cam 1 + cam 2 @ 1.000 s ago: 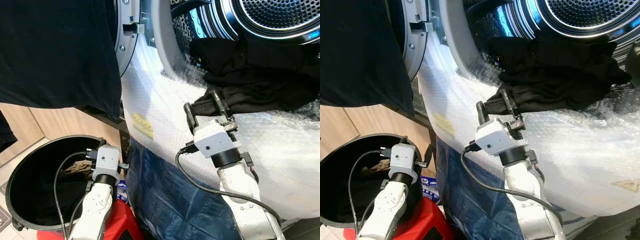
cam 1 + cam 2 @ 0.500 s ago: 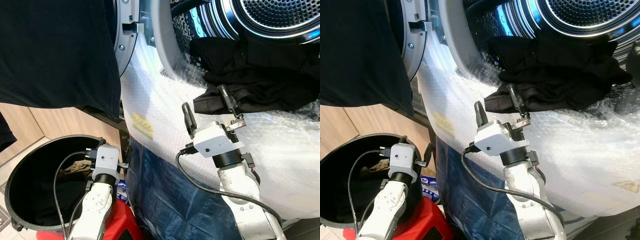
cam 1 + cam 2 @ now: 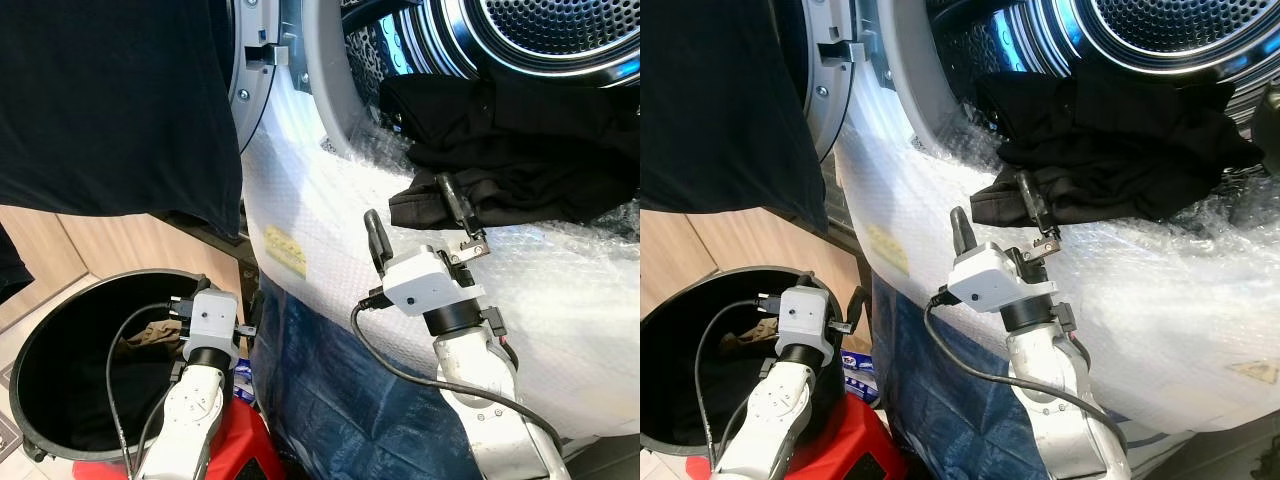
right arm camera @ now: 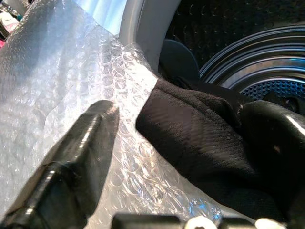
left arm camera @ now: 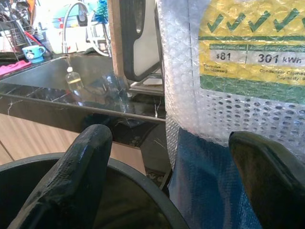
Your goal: Clothes washing
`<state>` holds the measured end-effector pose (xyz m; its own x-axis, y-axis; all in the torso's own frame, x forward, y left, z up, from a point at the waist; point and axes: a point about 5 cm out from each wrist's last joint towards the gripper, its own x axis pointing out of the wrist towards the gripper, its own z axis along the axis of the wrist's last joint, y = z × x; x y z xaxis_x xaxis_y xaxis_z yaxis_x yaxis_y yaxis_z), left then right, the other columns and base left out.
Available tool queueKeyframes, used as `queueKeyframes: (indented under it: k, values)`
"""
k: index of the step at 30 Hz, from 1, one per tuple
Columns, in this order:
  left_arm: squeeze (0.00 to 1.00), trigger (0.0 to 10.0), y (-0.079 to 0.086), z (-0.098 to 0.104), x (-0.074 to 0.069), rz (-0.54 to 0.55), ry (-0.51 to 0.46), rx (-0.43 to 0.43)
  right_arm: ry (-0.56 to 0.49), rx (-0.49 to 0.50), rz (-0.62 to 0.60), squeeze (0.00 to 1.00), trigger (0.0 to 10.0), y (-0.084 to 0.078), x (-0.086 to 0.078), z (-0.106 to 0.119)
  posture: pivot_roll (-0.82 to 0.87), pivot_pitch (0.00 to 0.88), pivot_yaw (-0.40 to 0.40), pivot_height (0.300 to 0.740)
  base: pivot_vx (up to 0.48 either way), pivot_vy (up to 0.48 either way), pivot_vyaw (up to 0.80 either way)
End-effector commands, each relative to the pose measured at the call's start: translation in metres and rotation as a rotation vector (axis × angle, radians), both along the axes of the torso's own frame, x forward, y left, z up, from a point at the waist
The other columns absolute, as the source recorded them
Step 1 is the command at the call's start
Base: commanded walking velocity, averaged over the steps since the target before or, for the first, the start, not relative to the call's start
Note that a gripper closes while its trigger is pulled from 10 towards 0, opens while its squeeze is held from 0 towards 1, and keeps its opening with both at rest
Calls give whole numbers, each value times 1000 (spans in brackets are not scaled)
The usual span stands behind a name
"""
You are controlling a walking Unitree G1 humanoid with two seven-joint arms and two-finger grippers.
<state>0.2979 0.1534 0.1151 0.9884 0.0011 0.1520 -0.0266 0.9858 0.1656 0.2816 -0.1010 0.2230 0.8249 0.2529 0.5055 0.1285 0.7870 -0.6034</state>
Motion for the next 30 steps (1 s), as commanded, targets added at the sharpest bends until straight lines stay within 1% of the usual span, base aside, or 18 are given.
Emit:
queueKeyframes:
  k: [1,25,30]
  values:
    - [0,10000,-1,3,0,0,-5,1,10,5,-30,0,0,-5,4,-1,35,116,-87,740,0,0,0]
    - [0,10000,-2,2,0,-3,0,3,19,35,-16,0,0,-4,4,-1,37,114,-86,740,0,0,0]
    - [0,10000,-1,2,0,0,0,3,10,42,-13,0,0,-4,4,2,37,114,-86,740,0,0,0]
